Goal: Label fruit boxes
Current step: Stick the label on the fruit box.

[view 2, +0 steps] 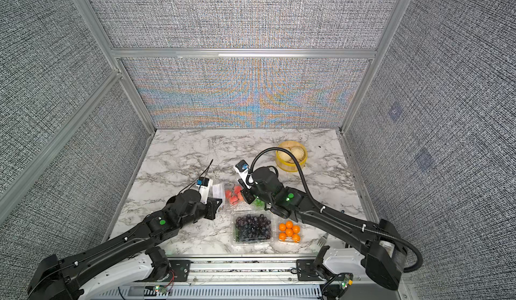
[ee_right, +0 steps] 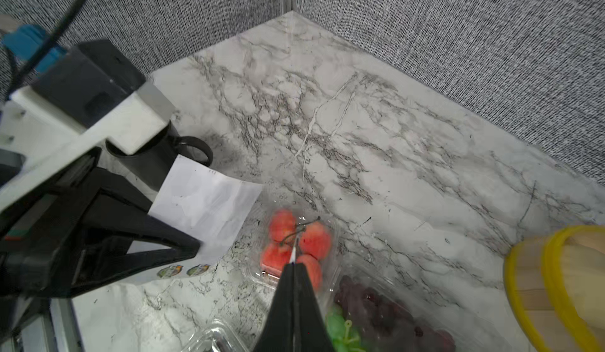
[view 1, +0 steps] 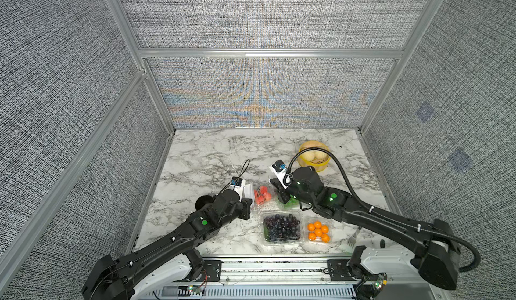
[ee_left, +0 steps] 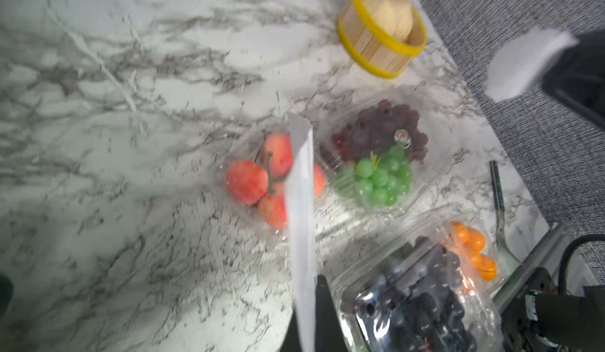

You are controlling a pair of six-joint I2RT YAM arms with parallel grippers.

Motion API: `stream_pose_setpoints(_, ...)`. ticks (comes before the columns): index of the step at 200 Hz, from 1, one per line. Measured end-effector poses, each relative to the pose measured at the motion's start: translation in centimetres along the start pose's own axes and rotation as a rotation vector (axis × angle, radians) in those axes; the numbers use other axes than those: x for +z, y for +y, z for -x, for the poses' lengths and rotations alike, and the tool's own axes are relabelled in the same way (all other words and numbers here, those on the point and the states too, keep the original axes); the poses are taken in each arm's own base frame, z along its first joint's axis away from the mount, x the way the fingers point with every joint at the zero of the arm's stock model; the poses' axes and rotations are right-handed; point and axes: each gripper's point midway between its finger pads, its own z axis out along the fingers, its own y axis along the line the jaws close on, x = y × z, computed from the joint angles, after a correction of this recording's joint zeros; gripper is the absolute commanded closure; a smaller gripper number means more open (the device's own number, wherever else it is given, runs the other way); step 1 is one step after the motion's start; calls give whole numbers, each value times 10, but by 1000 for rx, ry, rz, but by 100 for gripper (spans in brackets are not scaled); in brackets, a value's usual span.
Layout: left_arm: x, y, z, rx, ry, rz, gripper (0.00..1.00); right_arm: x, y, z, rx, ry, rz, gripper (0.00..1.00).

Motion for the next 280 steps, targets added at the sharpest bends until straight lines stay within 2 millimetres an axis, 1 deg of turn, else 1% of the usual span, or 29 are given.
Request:
stream_pose_setpoints(18, -1, 13, -12, -32, 27, 43, 99, 17, 2, -6, -20, 67, 6, 100)
stream_pose_setpoints(35, -3, 20, -21, -52, 42, 58, 99, 31, 3, -16, -37, 129, 3, 100)
stream_pose_setpoints(65, -7, 28, -24, -77, 38, 73, 99, 49, 2, -35, -68, 230, -18, 100)
stream_pose_setpoints(77, -4, 34, -28, -91, 46, 79, 98, 57, 4, -44, -77, 264, -14, 100)
stream_pose_setpoints(97, 3, 43, -44, -111, 107, 92, 97, 71, 6, -61, -94, 336, -21, 100)
stream_pose_setpoints(112, 7, 43, -50, -117, 141, 91, 96, 83, 6, -68, -108, 375, -33, 100)
stream_pose_setpoints(134, 12, 45, -59, -120, 184, 97, 93, 95, 4, -76, -125, 417, -56, 100)
stream_pose_setpoints(168, 18, 49, -65, -123, 222, 125, 92, 98, 0, -86, -144, 463, -86, 100)
stream_pose_setpoints(205, 21, 53, -69, -125, 240, 141, 88, 103, -2, -97, -155, 508, -99, 100)
stream_pose_setpoints(235, 20, 57, -72, -124, 242, 151, 86, 110, 2, -102, -162, 529, -93, 100)
stream_pose_setpoints(264, 17, 61, -74, -122, 235, 163, 84, 111, 9, -105, -152, 541, -52, 100)
stream_pose_setpoints(280, 16, 63, -73, -121, 229, 174, 81, 112, 12, -106, -148, 548, -33, 100)
